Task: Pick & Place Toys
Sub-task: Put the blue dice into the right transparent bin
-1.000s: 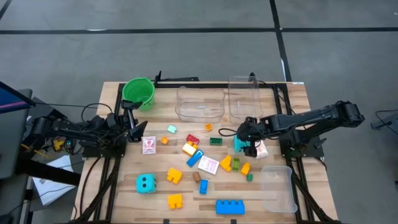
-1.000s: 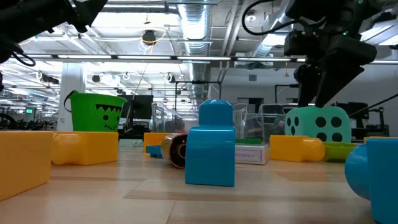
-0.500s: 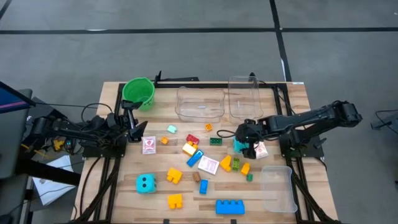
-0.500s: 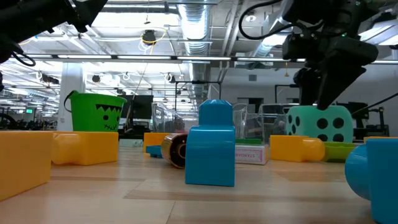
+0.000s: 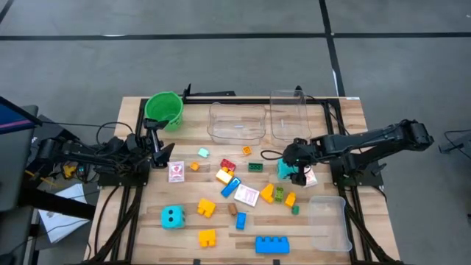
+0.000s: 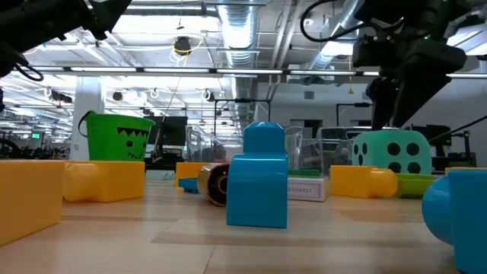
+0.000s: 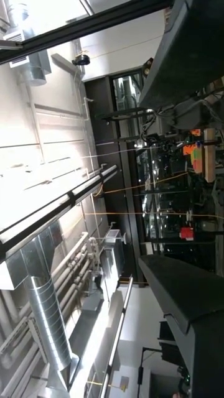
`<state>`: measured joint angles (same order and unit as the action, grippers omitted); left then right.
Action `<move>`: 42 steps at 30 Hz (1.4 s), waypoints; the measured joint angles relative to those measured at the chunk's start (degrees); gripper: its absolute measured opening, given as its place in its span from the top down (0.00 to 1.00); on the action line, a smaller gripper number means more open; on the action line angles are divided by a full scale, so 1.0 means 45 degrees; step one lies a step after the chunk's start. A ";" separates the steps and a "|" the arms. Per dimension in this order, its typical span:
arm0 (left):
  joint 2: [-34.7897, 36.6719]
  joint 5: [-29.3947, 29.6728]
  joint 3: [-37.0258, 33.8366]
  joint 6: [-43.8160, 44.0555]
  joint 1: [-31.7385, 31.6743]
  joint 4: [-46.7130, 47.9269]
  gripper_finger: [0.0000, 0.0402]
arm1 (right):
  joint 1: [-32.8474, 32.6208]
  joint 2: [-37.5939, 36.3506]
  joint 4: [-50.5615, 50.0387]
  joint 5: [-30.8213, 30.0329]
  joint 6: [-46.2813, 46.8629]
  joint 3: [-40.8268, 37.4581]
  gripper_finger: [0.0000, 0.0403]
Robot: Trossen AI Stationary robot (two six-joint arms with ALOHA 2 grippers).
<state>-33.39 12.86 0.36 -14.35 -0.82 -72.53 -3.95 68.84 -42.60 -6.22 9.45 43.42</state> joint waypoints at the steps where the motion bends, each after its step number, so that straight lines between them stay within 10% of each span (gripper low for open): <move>1: 0.0000 0.0000 0.0000 0.0000 0.0000 0.0000 0.00 | 0.0000 0.0005 -0.0069 0.0000 0.0000 0.0000 0.05; 42: 0.0000 -0.0024 0.0000 0.0005 0.0005 -0.0087 0.01 | -0.0034 0.1102 -0.0095 -0.0466 0.0472 0.0109 0.05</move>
<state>-33.39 12.75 0.36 -14.33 -0.80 -72.92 -4.10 73.80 -43.03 -8.32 11.58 43.91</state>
